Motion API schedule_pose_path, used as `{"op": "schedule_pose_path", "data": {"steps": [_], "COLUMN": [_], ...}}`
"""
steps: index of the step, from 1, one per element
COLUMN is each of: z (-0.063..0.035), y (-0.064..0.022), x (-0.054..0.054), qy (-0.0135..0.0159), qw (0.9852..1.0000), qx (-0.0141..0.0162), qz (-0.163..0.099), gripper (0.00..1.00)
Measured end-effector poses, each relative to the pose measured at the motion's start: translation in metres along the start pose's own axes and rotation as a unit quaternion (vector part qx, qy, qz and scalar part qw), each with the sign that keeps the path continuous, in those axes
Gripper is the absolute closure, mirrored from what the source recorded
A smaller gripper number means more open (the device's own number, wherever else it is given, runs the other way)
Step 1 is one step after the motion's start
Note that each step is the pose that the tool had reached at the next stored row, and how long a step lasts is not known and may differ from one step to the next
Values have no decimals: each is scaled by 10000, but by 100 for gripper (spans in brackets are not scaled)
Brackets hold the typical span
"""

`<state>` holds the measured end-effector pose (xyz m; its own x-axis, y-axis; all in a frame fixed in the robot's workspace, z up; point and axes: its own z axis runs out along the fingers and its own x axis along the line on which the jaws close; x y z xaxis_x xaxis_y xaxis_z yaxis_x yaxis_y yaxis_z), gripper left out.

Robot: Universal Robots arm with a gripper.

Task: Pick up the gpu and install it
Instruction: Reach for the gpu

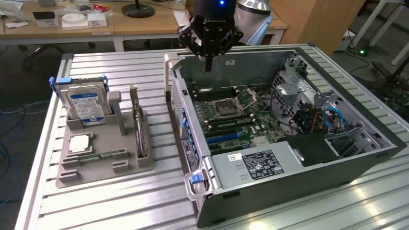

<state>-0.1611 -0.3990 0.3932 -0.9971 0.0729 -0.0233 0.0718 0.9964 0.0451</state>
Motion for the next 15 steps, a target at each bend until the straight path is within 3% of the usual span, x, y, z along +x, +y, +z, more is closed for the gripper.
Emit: {"op": "schedule_pose_path", "data": {"steps": [15], "z": [-2], "y": [-8], "x": [75], "qy": [0], "qw": [10000], "qx": [0], "qz": [0], "gripper": [89]}}
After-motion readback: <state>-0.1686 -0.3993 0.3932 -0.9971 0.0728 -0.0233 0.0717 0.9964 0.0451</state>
